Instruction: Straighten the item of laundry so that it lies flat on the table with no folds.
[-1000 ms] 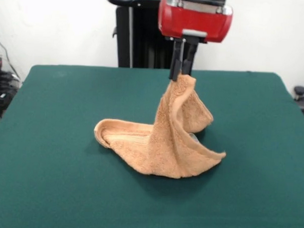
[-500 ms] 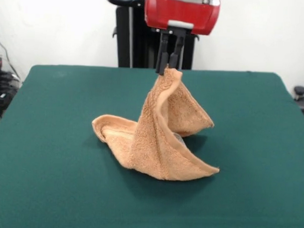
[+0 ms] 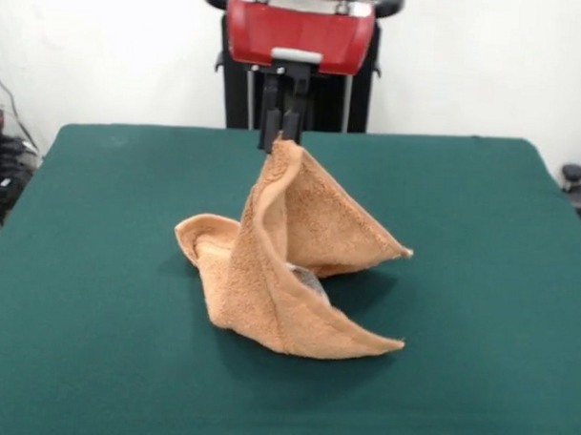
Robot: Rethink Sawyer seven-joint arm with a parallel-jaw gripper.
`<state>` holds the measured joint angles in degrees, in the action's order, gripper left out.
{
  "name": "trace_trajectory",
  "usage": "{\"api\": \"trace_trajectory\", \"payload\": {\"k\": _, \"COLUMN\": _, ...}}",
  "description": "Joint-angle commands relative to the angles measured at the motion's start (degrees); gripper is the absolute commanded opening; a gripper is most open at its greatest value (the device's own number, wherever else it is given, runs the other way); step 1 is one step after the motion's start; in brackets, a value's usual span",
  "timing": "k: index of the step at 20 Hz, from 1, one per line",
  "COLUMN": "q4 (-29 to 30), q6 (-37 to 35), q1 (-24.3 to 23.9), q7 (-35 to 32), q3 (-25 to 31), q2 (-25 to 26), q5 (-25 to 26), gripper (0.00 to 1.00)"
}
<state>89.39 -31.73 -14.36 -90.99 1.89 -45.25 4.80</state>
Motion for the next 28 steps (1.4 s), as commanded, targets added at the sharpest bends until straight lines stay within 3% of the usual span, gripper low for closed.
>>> {"api": "trace_trajectory", "payload": {"k": 1, "q4": 9.2, "q6": -4.0, "q1": -6.8, "q7": 13.3, "q3": 15.2, "q2": -0.4, "q5": 1.3, "gripper": 0.00}}
{"api": "trace_trajectory", "payload": {"k": 9, "q4": 10.4, "q6": -4.7, "q1": -16.6, "q7": 18.4, "q3": 23.1, "q2": 1.4, "q5": 5.3, "gripper": 0.00}}
{"api": "trace_trajectory", "payload": {"k": 28, "q4": 11.1, "q6": -6.5, "q1": -28.3, "q7": 20.4, "q3": 37.6, "q2": 6.6, "q5": 15.4, "gripper": 0.00}}
